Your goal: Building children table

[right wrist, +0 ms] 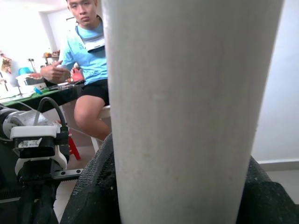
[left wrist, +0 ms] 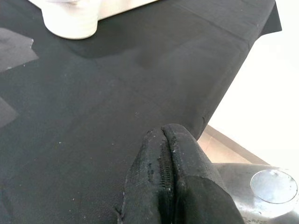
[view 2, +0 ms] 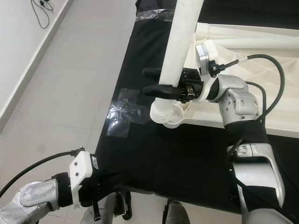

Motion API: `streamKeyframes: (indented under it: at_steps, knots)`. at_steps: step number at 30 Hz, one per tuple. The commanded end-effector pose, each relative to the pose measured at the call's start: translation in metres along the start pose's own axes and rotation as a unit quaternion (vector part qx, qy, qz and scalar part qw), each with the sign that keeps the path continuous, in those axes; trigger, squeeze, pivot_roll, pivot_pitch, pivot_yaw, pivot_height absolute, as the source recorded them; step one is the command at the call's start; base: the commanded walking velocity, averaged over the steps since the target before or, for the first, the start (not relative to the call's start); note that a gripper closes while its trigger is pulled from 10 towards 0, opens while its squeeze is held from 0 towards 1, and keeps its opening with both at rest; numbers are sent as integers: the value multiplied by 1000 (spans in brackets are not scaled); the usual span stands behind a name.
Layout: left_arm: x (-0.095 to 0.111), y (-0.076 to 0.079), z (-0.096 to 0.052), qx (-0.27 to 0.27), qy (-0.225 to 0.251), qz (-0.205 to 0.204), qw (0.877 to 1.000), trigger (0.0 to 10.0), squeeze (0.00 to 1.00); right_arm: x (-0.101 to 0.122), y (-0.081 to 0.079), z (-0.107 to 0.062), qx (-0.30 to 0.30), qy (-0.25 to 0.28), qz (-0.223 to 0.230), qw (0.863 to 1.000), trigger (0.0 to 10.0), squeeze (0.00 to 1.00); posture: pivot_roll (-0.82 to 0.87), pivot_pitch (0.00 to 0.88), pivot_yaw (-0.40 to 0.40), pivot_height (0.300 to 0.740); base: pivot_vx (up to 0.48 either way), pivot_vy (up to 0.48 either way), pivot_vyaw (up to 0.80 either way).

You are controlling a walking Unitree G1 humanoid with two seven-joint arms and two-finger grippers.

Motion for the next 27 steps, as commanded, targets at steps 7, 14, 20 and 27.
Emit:
streamKeyframes:
  at_steps: [7,14,20,27]
  knots:
    - [1,-2,-7,7,-11,23,1000,10000,0,-14,-6,-13,-10,-17,24,1000,10000,0,184,367,71,740,0,0,0]
    - [0,-7,-10,19,-14,33,999,10000,0,-16,-6,-20,-25,-26,24,999,10000,0,186,368,69,740,0,0,0]
    - [-2,-10,-16,35,-20,36,999,10000,0,-15,-4,-25,-36,-29,22,999,10000,0,191,369,69,740,0,0,0]
    - [-5,-17,-20,60,-27,44,997,10000,0,-19,-4,-18,-34,-29,19,999,10000,0,195,372,72,740,0,0,0]
Point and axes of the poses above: a point about 5 cm out from each wrist's last joint towards the gripper, its own z axis pointing out of the wrist towards the gripper, its own x axis along the axis of the wrist's last joint, y = z × x, the point moved 2 cm from there along z, pointing out of the wrist towards the gripper, and after that the axes turned 3 degrees about -z, right-handed, at the moved point
